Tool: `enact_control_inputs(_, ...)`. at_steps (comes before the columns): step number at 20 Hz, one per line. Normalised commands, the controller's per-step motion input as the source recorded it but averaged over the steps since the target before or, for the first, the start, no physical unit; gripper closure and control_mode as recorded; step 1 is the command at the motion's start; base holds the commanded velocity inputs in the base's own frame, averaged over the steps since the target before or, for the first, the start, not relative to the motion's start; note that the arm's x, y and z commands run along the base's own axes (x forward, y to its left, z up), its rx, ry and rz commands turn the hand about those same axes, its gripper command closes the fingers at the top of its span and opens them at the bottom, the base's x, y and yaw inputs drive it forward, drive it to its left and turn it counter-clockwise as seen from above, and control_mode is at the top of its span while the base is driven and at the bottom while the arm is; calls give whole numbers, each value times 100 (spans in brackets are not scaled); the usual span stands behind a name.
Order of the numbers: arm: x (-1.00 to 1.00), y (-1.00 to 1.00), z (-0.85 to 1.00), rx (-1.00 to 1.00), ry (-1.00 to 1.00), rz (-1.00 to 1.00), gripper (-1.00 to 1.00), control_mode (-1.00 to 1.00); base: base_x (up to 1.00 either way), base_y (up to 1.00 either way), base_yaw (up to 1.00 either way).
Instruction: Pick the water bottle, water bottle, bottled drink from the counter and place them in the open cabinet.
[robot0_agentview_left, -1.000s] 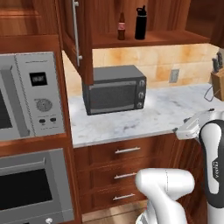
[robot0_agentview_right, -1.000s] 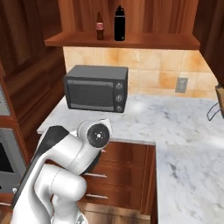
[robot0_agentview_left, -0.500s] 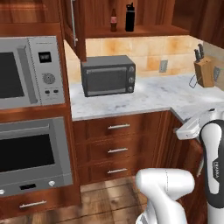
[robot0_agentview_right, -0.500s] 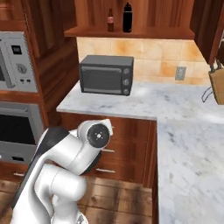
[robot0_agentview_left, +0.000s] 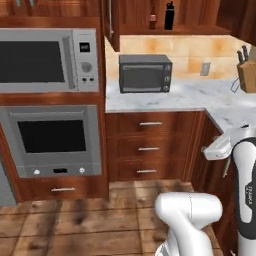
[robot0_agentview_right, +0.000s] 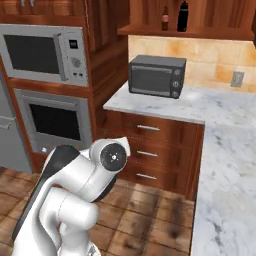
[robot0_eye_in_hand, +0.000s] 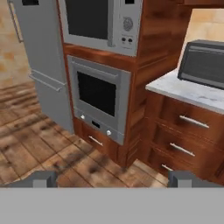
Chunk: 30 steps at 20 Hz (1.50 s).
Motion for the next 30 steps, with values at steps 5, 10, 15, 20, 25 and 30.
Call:
enact_control_inputs(5, 0, 0, 0, 0, 0, 0, -100, 100, -9, 0, 100)
enact_control_inputs(10, 0, 0, 0, 0, 0, 0, -100, 100, -5, 0, 100)
enact_control_inputs(15, 0, 0, 0, 0, 0, 0, -100, 100, -5, 0, 100)
enact_control_inputs(20, 0, 0, 0, 0, 0, 0, -100, 100, -5, 0, 100)
enact_control_inputs(25, 0, 0, 0, 0, 0, 0, -100, 100, 30, 0, 75)
enact_control_inputs(30, 0, 0, 0, 0, 0, 0, -100, 100, 79, 0, 38)
